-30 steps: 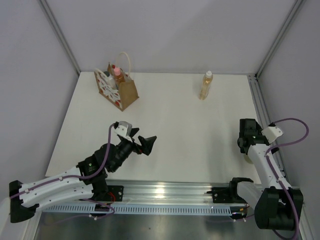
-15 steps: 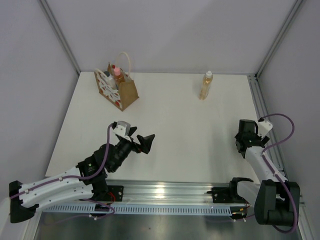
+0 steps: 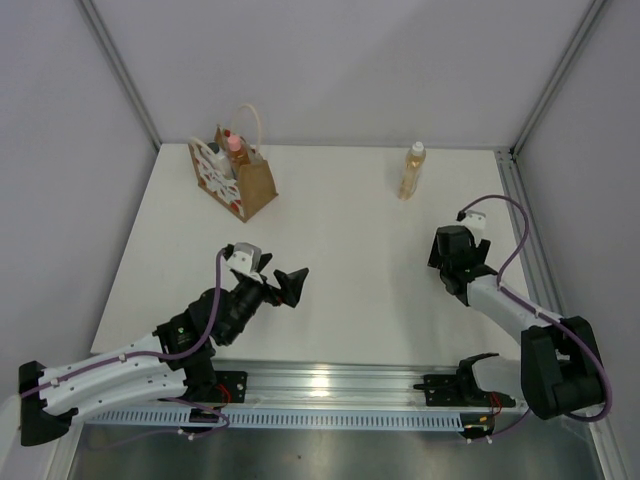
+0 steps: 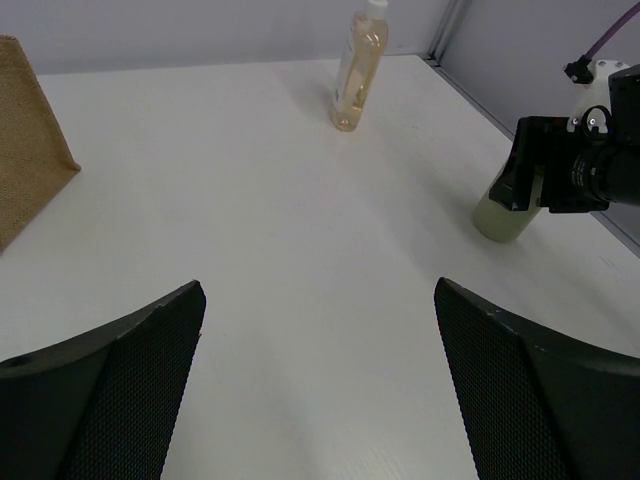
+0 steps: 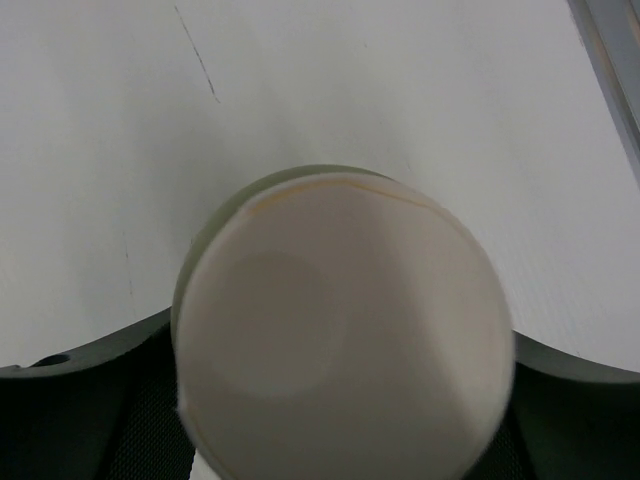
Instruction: Place the personal care products into the canvas bag
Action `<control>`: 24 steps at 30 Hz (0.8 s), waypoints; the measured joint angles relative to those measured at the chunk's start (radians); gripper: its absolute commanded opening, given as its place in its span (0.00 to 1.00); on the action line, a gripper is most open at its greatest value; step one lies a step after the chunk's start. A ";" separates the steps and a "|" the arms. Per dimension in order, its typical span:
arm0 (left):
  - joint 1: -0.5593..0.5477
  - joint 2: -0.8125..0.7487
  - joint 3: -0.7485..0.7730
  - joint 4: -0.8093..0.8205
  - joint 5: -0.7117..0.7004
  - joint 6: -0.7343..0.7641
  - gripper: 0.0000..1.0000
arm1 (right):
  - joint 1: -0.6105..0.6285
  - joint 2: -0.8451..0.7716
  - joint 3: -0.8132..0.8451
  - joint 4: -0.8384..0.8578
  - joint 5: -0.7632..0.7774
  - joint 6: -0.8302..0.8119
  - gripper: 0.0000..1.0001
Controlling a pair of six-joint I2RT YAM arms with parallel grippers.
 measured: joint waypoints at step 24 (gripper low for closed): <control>0.000 -0.001 0.000 0.019 0.007 0.009 0.99 | 0.020 0.136 0.097 0.092 -0.172 -0.133 0.52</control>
